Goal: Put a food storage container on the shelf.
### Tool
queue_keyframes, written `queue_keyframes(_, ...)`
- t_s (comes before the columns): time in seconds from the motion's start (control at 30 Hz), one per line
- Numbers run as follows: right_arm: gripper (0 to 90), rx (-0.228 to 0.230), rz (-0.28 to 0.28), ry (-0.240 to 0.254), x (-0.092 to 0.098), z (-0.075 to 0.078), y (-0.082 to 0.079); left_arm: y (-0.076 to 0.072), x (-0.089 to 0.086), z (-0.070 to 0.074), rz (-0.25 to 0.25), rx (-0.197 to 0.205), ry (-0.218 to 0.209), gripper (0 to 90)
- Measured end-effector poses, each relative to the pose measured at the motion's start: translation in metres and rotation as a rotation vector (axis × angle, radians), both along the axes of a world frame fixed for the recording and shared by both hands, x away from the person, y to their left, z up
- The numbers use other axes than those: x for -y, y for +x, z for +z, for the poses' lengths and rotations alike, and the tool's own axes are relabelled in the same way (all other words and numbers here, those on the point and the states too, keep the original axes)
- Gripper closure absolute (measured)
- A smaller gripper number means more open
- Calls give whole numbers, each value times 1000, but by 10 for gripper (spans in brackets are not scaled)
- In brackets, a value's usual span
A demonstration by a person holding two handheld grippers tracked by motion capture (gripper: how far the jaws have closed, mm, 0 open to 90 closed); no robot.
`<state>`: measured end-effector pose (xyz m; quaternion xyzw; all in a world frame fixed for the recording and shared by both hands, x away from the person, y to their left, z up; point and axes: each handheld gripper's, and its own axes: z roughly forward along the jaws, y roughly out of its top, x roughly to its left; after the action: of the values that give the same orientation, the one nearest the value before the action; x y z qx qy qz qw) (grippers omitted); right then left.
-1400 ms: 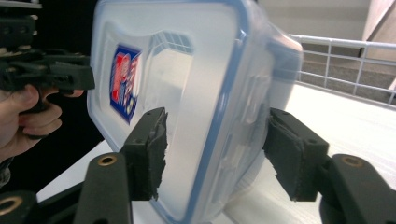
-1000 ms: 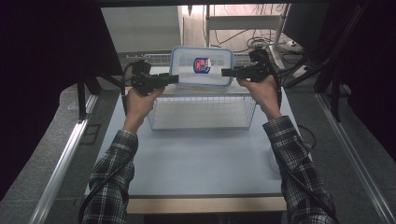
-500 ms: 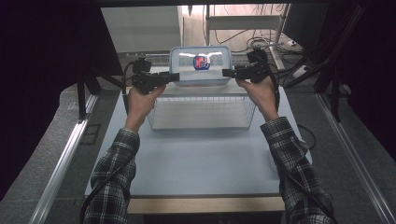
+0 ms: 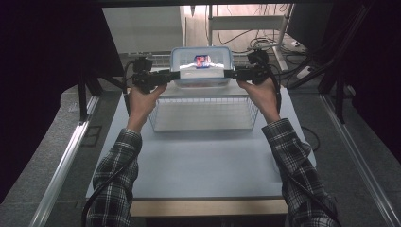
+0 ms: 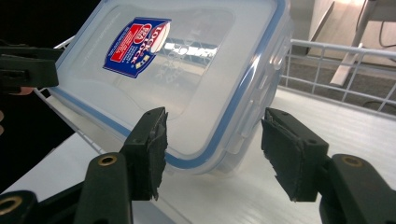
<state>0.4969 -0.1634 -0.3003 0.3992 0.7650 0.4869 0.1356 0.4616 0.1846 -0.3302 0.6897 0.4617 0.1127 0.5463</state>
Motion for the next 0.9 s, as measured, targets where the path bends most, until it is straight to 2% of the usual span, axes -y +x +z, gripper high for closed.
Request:
queue_keyframes(0.2, 446, -13, 1, 18, -1, 0, 2, 2, 0, 1, -8, 0, 10, 405)
queue_keyframes(0.4, 491, -44, 17, 33, -1, 2, 1, 1, -2, 6, -20, 1, 56, 380)
queue_keyframes(0.57, 496, -48, 23, 16, -3, 4, -3, 1, -4, 6, -28, -13, 51, 378)
queue_keyframes(0.67, 497, -51, 27, 3, -3, 6, -5, 0, -4, 5, -31, -34, 18, 384)
queue_keyframes(0.8, 492, -48, 27, -3, -2, 6, -6, 1, -4, 4, -35, -43, -1, 383)
queue_keyframes(0.9, 492, -44, 22, 10, -2, 7, -4, 3, -4, 5, -30, -28, 0, 362)
